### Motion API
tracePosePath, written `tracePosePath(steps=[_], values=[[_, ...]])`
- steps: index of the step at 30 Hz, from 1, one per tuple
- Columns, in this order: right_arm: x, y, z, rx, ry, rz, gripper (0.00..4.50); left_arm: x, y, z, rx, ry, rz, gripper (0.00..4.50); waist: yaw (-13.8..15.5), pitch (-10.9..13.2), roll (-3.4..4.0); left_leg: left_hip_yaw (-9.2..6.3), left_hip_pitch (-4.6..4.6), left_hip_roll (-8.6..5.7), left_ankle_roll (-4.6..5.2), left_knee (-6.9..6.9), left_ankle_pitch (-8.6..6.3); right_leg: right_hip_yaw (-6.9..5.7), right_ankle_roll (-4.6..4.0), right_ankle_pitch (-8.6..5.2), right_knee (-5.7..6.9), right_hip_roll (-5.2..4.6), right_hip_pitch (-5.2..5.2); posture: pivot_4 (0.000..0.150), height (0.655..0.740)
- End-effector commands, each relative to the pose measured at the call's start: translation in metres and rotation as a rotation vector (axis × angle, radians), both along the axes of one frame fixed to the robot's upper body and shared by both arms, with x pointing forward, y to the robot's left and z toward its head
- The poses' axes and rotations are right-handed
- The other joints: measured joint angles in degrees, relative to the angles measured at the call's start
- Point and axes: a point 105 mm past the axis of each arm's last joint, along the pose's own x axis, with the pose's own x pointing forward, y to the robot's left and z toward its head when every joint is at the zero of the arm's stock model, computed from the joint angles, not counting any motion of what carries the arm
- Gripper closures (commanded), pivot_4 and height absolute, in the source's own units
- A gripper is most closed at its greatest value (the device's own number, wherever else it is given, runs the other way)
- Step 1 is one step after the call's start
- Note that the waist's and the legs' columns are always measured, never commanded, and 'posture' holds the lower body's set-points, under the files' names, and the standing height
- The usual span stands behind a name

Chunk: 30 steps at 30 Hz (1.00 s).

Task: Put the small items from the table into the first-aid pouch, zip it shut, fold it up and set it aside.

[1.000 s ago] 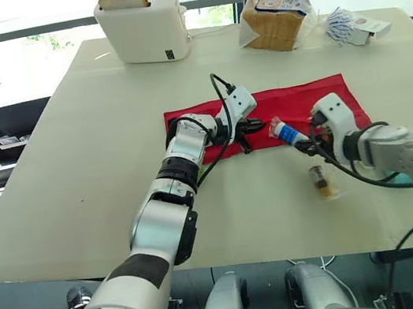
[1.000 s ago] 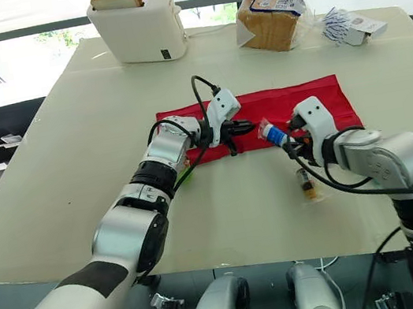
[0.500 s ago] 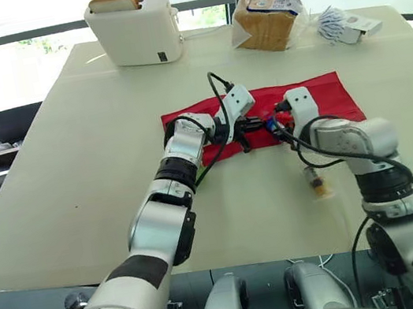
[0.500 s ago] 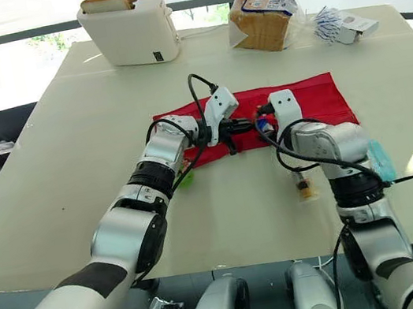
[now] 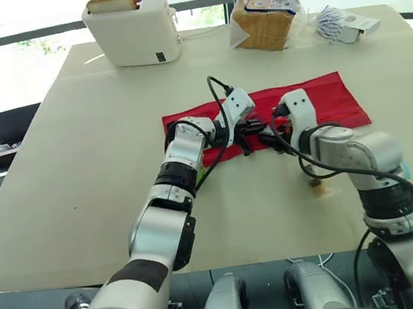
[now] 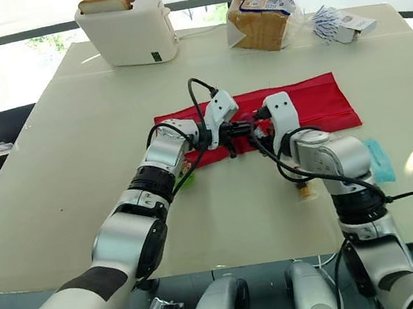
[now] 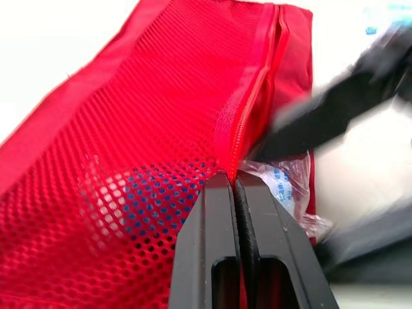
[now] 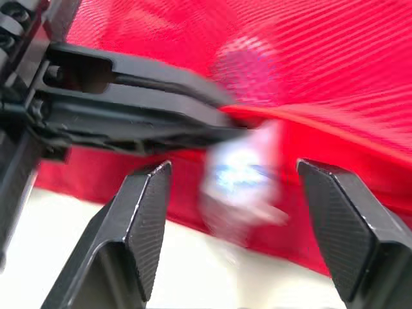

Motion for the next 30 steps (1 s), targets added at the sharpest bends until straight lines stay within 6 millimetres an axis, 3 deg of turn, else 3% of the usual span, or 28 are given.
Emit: tracePosePath(steps=[1, 9, 12, 17, 30], values=[[-0.009, 0.002, 0.012, -0.047, -0.081, 0.057, 1.22, -0.002, -0.005, 0.012, -0.014, -0.028, -0.031, 4.5, -0.06, 0.0, 0.0, 0.0, 0.0, 0.02, 0.0, 0.0, 0.0, 0.0, 0.0, 0.0, 0.0, 0.02, 0.0, 0.15, 0.74], [-0.006, 0.005, -0.001, -0.087, -0.08, 0.107, 1.22, -0.002, -0.006, 0.015, -0.012, -0.032, -0.043, 4.5, -0.02, 0.0, 0.0, 0.02, 0.0, 0.03, 0.0, -0.01, 0.0, 0.01, -0.01, 0.0, -0.01, 0.04, -0.01, 0.15, 0.74], [0.003, 0.007, -0.007, -0.099, -0.085, 0.114, 2.03, -0.004, -0.007, 0.016, -0.013, -0.035, -0.054, 4.5, -0.03, 0.0, 0.0, 0.02, 0.0, 0.03, 0.0, -0.01, 0.0, 0.02, -0.01, 0.0, -0.02, 0.03, -0.01, 0.15, 0.74], [0.01, 0.015, -0.008, -0.121, -0.122, 0.148, 4.42, -0.005, -0.007, 0.018, -0.018, -0.037, -0.061, 4.5, -0.04, 0.0, 0.0, 0.02, 0.0, 0.03, 0.0, -0.01, 0.0, 0.02, -0.01, 0.0, -0.02, 0.04, -0.01, 0.15, 0.74], [0.034, 0.038, -0.013, -0.172, -0.233, 0.182, 4.42, -0.012, -0.007, 0.017, -0.031, -0.029, -0.08, 4.5, -0.13, 0.0, 0.0, 0.03, 0.0, 0.04, -0.05, -0.02, 0.03, 0.04, -0.01, 0.0, -0.02, 0.04, -0.05, 0.15, 0.74]])
